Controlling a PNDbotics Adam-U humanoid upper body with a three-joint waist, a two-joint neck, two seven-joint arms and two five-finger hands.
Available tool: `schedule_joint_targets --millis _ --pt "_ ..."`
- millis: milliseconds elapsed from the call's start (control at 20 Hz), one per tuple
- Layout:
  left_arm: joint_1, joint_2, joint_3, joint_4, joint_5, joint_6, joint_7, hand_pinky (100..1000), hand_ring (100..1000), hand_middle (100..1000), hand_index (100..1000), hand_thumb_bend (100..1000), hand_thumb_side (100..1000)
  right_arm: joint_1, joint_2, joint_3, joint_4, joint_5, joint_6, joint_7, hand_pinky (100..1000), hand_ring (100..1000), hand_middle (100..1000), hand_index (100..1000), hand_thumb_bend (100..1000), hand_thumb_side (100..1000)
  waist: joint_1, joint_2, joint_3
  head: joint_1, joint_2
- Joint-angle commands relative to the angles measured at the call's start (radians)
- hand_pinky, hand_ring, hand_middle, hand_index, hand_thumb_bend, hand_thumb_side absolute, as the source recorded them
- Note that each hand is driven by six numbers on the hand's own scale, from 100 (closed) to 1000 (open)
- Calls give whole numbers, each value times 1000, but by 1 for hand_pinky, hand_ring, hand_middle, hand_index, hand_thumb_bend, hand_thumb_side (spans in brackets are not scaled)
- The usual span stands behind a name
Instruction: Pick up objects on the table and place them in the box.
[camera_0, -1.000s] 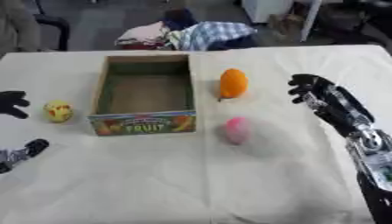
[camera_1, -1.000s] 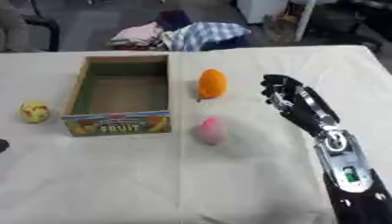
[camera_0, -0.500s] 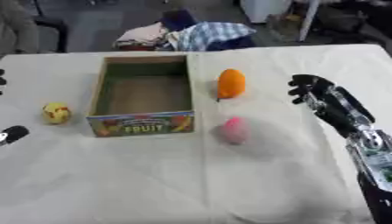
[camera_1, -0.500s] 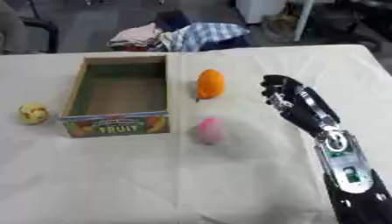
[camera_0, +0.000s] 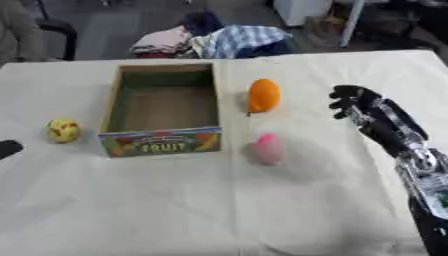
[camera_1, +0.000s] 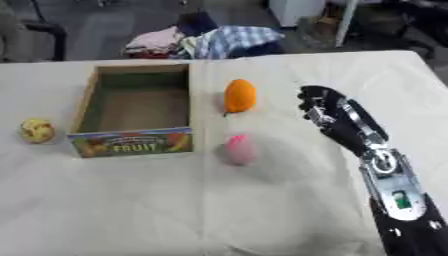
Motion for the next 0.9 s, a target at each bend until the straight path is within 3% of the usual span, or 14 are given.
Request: schedule_joint_targets --millis 50,550,900 --pt "-21 49 11 1 -5 -4 8 858 656 683 850 714 362 -14 -25 0 -18 5 -2 3 690 761 767 871 100 661 2 -10 1 -2 5" --pt "-37 68 10 23 -19 -5 9 852 658 684 848 713 372 -17 -25 1 -17 6 -3 2 690 761 767 871 100 659 0 -11 1 -3 5" --pt "-125 105 -36 174 -89 -11 -26 836 660 682 844 716 412 -17 -24 7 -15 6 -4 6 690 761 767 871 100 661 1 -15 -5 2 5"
